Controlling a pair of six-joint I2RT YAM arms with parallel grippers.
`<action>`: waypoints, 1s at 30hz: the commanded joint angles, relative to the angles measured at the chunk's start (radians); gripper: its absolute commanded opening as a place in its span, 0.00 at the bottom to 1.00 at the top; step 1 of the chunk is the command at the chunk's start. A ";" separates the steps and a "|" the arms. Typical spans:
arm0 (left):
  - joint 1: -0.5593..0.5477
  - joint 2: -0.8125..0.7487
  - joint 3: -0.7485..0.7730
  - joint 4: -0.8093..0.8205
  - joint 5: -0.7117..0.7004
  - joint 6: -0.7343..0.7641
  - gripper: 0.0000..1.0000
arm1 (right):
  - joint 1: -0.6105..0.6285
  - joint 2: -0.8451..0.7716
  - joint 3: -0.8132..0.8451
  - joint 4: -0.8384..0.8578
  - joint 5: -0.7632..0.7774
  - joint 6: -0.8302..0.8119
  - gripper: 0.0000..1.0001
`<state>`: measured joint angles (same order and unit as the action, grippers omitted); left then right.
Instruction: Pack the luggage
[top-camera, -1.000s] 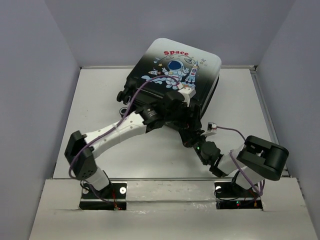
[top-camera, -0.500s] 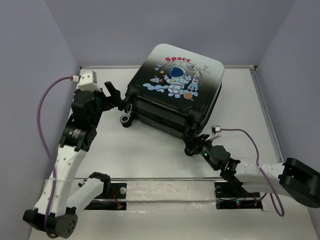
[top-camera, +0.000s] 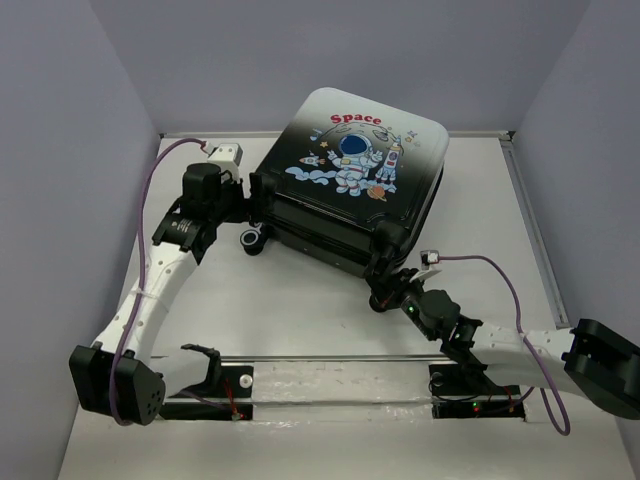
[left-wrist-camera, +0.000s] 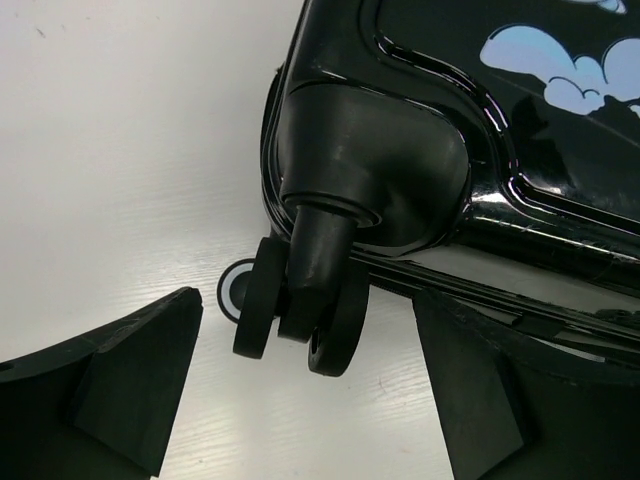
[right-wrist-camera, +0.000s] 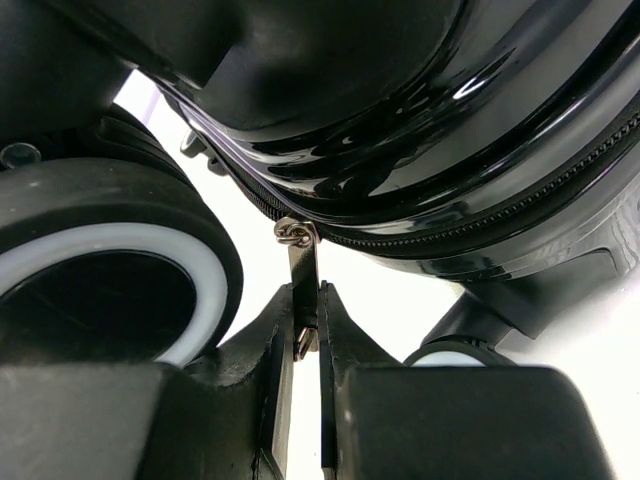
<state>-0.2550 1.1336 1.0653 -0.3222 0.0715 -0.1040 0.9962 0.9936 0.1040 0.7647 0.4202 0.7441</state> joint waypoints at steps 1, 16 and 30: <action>0.003 0.054 0.035 0.021 0.094 0.038 0.99 | 0.021 -0.019 0.056 0.120 -0.063 -0.022 0.07; 0.003 0.130 0.062 0.011 0.165 0.041 0.67 | 0.021 -0.004 0.056 0.122 -0.072 -0.006 0.07; 0.002 0.140 -0.016 0.060 0.304 -0.026 0.06 | 0.021 -0.021 0.065 0.081 -0.069 -0.017 0.07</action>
<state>-0.2333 1.2724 1.0870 -0.3229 0.2176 -0.0269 0.9962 1.0008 0.1074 0.7612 0.4194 0.7372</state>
